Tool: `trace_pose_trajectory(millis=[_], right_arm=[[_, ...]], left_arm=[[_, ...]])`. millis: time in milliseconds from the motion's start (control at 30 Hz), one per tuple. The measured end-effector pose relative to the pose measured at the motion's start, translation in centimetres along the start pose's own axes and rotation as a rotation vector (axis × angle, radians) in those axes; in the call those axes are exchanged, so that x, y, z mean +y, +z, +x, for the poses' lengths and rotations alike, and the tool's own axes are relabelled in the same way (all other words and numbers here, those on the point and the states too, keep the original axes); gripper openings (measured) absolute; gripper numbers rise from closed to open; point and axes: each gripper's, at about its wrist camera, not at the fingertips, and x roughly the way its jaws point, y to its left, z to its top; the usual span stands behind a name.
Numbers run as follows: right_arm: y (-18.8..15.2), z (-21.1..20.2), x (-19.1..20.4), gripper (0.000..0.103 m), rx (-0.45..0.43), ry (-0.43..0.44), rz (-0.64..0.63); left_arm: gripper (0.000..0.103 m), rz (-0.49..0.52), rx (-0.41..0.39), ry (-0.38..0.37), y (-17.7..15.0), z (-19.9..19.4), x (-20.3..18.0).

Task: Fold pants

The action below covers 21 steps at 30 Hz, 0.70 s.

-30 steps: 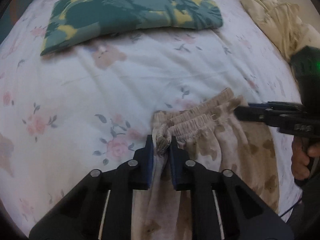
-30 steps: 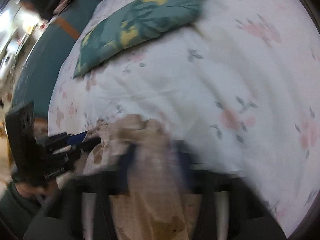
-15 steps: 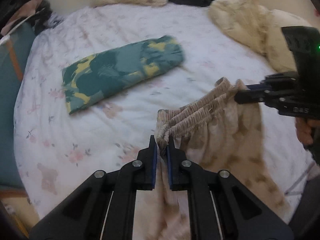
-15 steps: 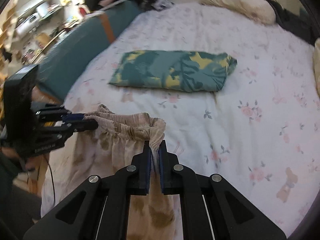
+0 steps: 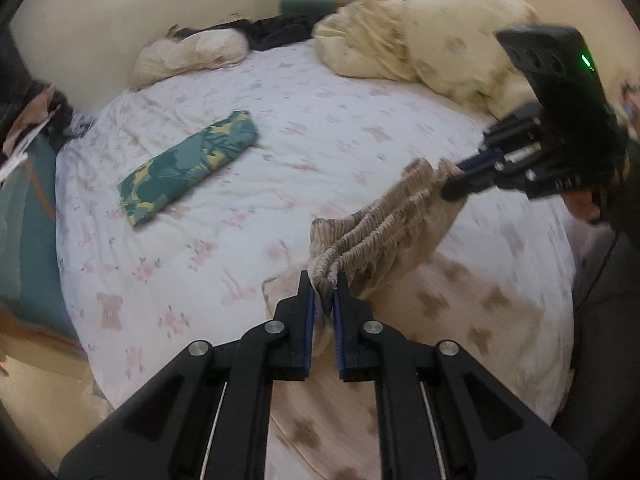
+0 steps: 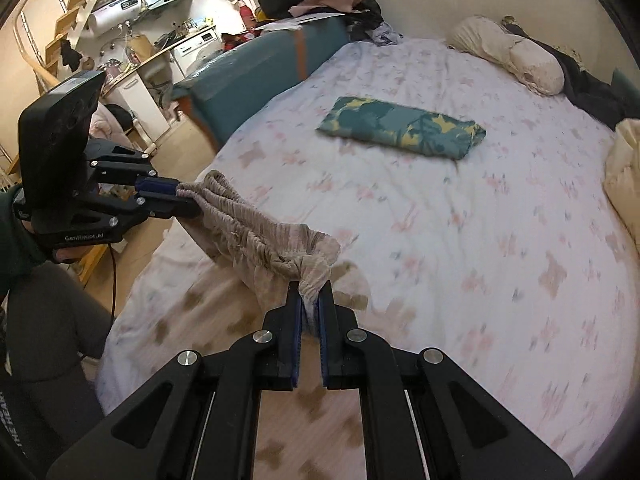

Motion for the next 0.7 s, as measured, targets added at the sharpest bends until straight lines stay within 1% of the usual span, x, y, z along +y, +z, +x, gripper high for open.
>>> trace_pose_trajectory(millis=[33, 100, 133, 200, 267, 333, 367, 400, 433, 500, 567, 600, 633, 667, 700], right_arm=[[-0.9, -0.3, 0.6, 0.006, 0.006, -0.001, -0.001], [-3.4, -0.7, 2.2, 0.006, 0.030, 0.011, -0.009], [-4.6, -0.7, 3.2, 0.006, 0.047, 0.016, -0.016], [-6.7, -0.2, 4.9, 0.006, 0.095, 0.011, -0.042], [-9.3, 1.1, 6.6, 0.006, 0.164, 0.012, -0.060], [-11.2, 2.4, 7.2, 0.006, 0.212, 0.013, -0.050], [-12.4, 3.3, 7.4, 0.007, 0.244, 0.020, -0.032], [-13.2, 3.9, 7.6, 0.007, 0.264, 0.027, -0.023], [-13.7, 4.2, 7.8, 0.007, 0.277, 0.030, -0.023], [-15.0, 5.4, 8.2, 0.008, 0.331, 0.027, -0.020], [-15.9, 6.4, 8.6, 0.013, 0.397, 0.013, -0.029], [-16.2, 6.7, 8.7, 0.014, 0.420, 0.002, -0.035], [-16.7, 6.7, 8.9, 0.019, 0.437, 0.004, -0.035], [-17.0, 6.7, 9.0, 0.023, 0.475, 0.020, -0.029], [-17.1, 6.6, 9.0, 0.029, 0.500, 0.036, -0.022]], left_arm=[[0.007, 0.032, 0.021, 0.017, -0.8, -0.2, -1.2], [0.007, 0.097, 0.090, 0.050, -2.9, -0.1, -3.8], [0.007, 0.146, 0.114, 0.067, -4.3, -0.2, -5.6], [0.007, 0.190, 0.148, 0.062, -6.2, -0.1, -7.6], [0.007, 0.182, 0.212, 0.035, -8.3, 0.6, -9.2], [0.007, 0.183, 0.266, 0.020, -10.1, 1.7, -10.3], [0.008, 0.176, 0.282, 0.018, -10.6, 2.2, -10.4], [0.008, 0.165, 0.317, 0.012, -11.3, 2.8, -10.7], [0.008, 0.151, 0.343, 0.007, -11.8, 3.4, -10.8], [0.010, 0.143, 0.379, -0.009, -12.5, 4.1, -11.3], [0.017, 0.153, 0.417, -0.034, -13.4, 4.7, -11.8], [0.020, 0.160, 0.443, -0.047, -13.8, 4.9, -12.0], [0.030, 0.153, 0.463, -0.065, -14.0, 4.8, -11.9], [0.041, 0.137, 0.480, -0.086, -14.3, 4.6, -11.6], [0.045, 0.110, 0.482, -0.105, -14.2, 4.2, -11.1]])
